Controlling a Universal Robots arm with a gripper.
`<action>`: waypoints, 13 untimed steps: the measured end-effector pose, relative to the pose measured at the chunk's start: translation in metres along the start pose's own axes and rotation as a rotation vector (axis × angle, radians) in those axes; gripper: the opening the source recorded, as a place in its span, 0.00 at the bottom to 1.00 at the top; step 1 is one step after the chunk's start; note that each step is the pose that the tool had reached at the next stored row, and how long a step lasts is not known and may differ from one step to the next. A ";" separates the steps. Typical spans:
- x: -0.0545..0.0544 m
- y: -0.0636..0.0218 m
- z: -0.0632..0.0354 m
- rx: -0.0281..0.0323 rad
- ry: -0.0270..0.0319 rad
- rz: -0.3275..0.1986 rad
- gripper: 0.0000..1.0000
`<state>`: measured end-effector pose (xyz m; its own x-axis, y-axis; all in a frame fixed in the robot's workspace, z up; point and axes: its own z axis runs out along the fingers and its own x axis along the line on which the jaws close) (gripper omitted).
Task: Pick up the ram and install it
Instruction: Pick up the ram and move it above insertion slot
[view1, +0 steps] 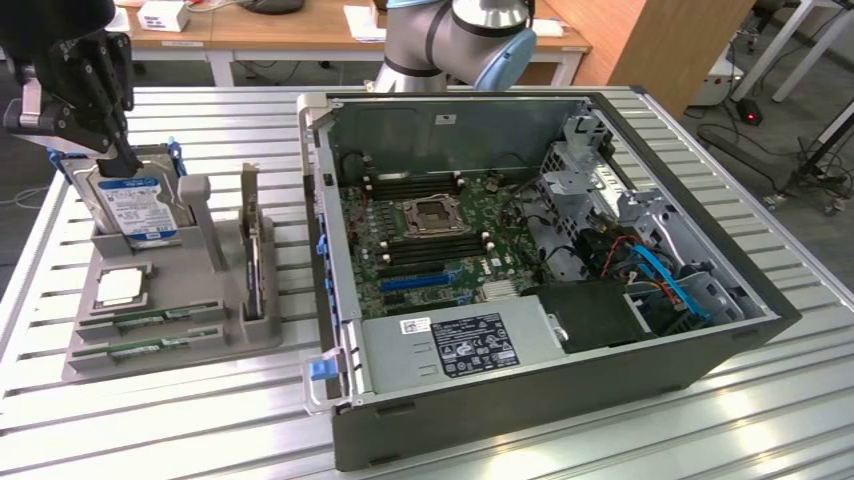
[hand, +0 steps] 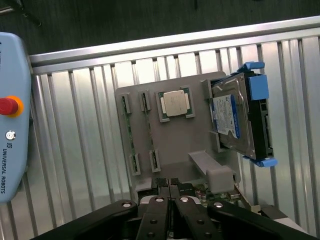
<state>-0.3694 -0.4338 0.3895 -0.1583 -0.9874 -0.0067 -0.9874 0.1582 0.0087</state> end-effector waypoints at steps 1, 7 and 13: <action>0.000 0.0000 0.0000 0.0001 0.0000 0.000 0.10; 0.000 0.0000 0.0000 0.0000 0.0000 0.000 0.29; 0.000 0.0000 0.0001 -0.0003 0.0004 -0.053 0.29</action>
<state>-0.3695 -0.4339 0.3894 -0.1058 -0.9944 -0.0068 -0.9944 0.1058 0.0087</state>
